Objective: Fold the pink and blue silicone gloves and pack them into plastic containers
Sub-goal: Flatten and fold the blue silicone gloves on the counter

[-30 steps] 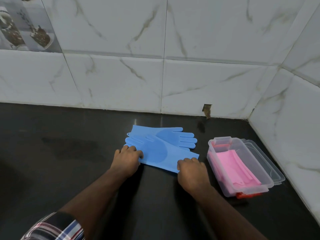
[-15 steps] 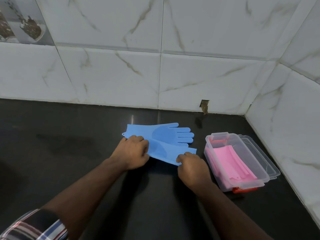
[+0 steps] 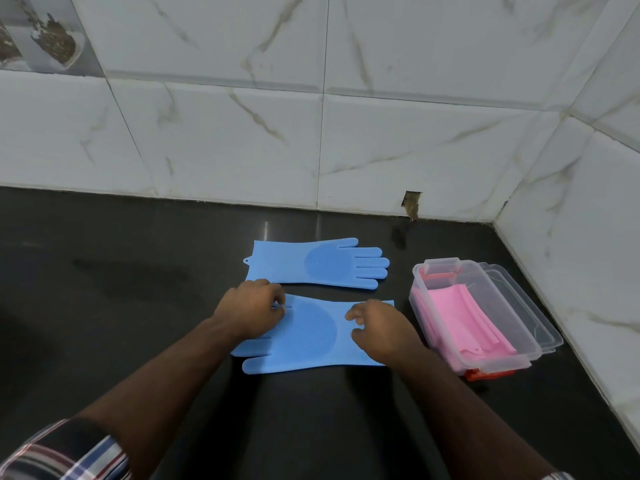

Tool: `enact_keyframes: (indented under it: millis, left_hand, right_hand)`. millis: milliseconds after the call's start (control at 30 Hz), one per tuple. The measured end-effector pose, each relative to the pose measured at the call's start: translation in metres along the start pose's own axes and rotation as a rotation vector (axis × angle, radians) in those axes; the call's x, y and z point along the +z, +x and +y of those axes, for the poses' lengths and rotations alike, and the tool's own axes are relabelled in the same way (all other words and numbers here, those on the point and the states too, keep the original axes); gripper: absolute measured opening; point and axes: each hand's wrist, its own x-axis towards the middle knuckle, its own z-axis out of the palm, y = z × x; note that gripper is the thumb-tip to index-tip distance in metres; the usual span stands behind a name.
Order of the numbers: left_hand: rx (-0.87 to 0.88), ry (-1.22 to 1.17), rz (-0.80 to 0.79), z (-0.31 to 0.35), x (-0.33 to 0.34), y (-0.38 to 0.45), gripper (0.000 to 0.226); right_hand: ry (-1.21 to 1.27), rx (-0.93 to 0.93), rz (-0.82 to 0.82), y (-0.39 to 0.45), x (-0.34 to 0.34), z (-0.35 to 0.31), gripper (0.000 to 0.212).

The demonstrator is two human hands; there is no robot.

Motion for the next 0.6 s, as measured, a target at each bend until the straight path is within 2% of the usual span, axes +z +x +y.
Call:
enact_keyframes:
  millis: [133, 400, 600]
  left_hand:
    - [-0.018, 0.048, -0.088, 0.004, 0.015, -0.003, 0.047]
    - [-0.062, 0.087, 0.093, -0.010, 0.001, 0.010, 0.023]
    - [0.017, 0.056, 0.191, 0.005, -0.004, 0.038, 0.016]
  right_hand:
    - [-0.077, 0.026, -0.038, 0.003, 0.012, 0.001, 0.043]
    - [0.071, -0.001, -0.051, 0.016, 0.023, -0.009, 0.027]
    - [0.080, 0.049, 0.158, 0.043, 0.000, -0.007, 0.018]
